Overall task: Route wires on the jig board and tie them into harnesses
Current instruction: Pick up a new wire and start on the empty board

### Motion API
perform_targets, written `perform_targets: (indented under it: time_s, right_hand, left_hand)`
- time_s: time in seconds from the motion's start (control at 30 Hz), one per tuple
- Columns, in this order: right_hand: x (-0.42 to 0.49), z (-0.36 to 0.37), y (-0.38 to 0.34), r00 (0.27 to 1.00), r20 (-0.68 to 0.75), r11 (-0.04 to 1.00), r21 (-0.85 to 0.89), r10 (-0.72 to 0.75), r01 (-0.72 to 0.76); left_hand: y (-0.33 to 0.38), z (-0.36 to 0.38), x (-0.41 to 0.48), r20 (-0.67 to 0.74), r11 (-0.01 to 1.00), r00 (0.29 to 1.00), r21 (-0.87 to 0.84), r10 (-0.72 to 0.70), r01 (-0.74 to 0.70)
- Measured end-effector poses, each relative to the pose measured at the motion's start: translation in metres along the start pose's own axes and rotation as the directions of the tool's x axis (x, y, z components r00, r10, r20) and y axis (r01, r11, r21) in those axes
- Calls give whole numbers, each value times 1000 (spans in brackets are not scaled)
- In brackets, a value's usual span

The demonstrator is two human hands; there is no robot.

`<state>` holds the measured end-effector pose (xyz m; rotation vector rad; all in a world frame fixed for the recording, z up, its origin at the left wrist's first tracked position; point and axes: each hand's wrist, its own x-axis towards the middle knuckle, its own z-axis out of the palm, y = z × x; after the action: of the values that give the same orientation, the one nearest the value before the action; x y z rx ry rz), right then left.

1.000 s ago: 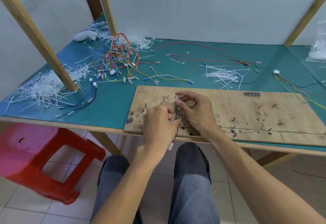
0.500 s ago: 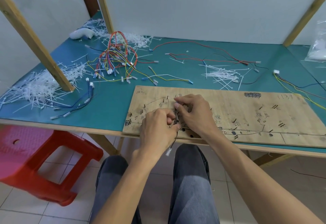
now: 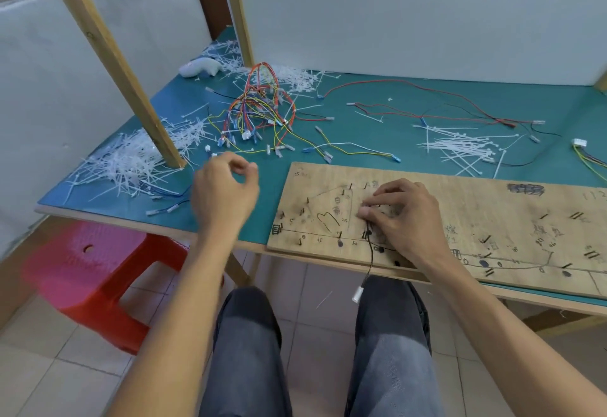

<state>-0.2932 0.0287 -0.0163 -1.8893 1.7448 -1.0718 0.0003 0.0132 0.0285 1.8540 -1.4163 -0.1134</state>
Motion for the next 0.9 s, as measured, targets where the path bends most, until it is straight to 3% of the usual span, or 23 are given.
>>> perform_targets:
  time_s: [0.1,0.2,0.53,0.6,0.73,0.9]
  right_hand:
    - [0,-1,-1,1000,-25,999,38,9,-8]
    - [-1,-1,-1,997,-65,994,101,40,-33]
    - [-1,-1,-1,997,-61,983,181,50,-38]
    - [-1,0,0,996,-63,980,195,57,-44]
    - [-1,0,1,996,-59,979,196,63,-50]
    - [-1,1,1,995,-60,976,204,83,-69]
  left_hand:
    - [-35,-2,42,4,968,988,202,-151,148]
    - [-52,1,65,42,926,962,285,-269,247]
    - [-63,6,87,105,911,925,244,-364,331]
    - [-64,6,86,70,931,939,179,-336,320]
    - [-57,1,80,-97,971,985,179,-145,161]
    - [-33,-12,67,-217,998,976,70,16,-1]
